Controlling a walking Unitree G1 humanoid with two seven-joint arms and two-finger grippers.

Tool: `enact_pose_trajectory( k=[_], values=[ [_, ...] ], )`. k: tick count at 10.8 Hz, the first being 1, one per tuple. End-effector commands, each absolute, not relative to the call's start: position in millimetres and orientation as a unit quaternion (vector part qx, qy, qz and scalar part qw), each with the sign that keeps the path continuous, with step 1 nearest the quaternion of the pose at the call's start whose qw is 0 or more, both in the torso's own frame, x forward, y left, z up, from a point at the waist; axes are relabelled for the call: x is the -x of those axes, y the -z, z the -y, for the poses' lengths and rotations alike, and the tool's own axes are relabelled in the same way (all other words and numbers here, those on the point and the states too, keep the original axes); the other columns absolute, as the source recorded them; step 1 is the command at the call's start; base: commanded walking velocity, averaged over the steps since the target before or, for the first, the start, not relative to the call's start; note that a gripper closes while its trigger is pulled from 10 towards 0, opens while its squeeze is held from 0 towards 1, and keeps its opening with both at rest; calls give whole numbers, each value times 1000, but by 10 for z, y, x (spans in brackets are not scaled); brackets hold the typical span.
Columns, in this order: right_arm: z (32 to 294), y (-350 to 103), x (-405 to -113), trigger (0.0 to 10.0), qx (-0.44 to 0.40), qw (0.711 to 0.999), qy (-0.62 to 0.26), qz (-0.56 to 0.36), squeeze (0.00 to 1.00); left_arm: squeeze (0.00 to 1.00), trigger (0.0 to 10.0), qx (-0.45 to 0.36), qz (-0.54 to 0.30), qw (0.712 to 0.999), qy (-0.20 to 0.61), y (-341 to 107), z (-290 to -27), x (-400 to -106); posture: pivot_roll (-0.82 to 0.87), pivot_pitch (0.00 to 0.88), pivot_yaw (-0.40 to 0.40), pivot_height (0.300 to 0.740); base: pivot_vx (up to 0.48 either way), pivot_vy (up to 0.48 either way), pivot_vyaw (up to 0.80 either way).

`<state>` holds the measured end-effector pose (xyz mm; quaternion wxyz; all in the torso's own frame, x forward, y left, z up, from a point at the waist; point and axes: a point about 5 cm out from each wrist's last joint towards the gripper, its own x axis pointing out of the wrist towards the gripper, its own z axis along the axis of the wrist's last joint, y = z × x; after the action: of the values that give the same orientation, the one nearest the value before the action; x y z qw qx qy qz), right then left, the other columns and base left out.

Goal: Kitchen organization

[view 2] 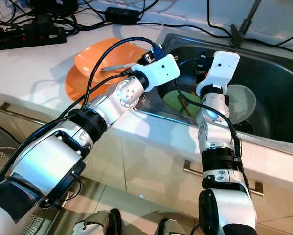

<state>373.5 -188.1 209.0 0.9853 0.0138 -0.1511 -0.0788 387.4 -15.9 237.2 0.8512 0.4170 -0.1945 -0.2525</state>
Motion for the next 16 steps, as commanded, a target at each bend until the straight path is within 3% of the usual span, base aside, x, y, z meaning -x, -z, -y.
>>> enact_pose_trajectory(
  k=[1, 16],
  values=[
    [1861, -2102, -3740, 10000, -17, 985, 75, 153, 0, 0, 0, -418, 201, 848, 255, -2387, 185, -3864, 20, 48, -15, 740, 0, 0, 0],
    [1858, -2047, -3723, 10000, -24, 985, 82, 150, 0, 0, 0, -457, 225, 830, 228, -2425, 144, -3881, 28, 57, -1, 740, 0, 0, 0]
  ],
)
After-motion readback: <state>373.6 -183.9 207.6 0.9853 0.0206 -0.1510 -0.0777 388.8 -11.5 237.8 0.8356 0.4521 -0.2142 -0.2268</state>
